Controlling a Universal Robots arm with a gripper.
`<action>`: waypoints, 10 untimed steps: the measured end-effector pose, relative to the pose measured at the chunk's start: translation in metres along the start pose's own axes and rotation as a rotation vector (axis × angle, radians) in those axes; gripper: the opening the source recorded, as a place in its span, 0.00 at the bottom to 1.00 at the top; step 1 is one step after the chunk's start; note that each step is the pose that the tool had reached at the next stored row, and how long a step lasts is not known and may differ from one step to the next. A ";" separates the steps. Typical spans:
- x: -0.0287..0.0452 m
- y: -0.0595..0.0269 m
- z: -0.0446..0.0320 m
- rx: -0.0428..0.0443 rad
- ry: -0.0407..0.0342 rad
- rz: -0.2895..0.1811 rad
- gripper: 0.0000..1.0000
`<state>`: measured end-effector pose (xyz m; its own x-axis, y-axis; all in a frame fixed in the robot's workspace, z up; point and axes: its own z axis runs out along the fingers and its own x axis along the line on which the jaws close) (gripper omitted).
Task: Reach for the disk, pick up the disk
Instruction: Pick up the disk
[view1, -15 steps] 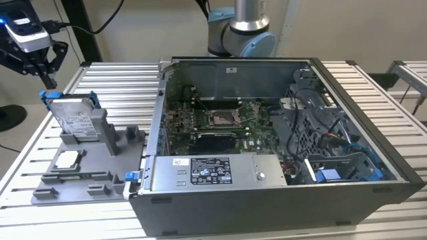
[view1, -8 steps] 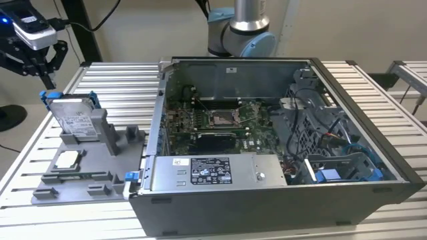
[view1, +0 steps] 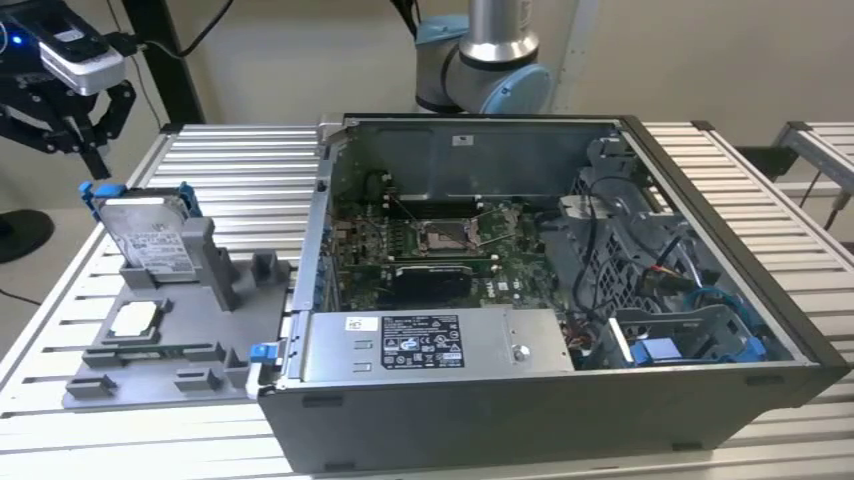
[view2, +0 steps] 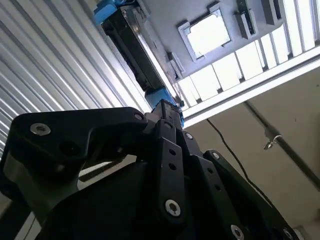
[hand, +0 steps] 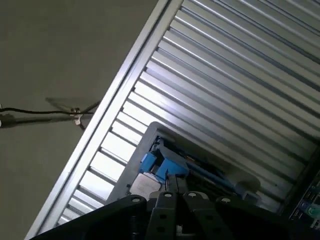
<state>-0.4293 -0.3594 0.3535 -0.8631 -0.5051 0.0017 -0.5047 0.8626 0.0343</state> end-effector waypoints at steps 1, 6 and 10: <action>0.0000 0.0000 0.0000 0.0001 0.0007 -0.018 0.00; 0.0001 0.0000 0.0000 0.0011 0.0044 -0.108 0.00; 0.0001 0.0001 0.0000 0.0020 0.0072 -0.180 0.00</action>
<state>-0.4295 -0.3594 0.3535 -0.7588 -0.6514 0.0029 -0.6509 0.7584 0.0327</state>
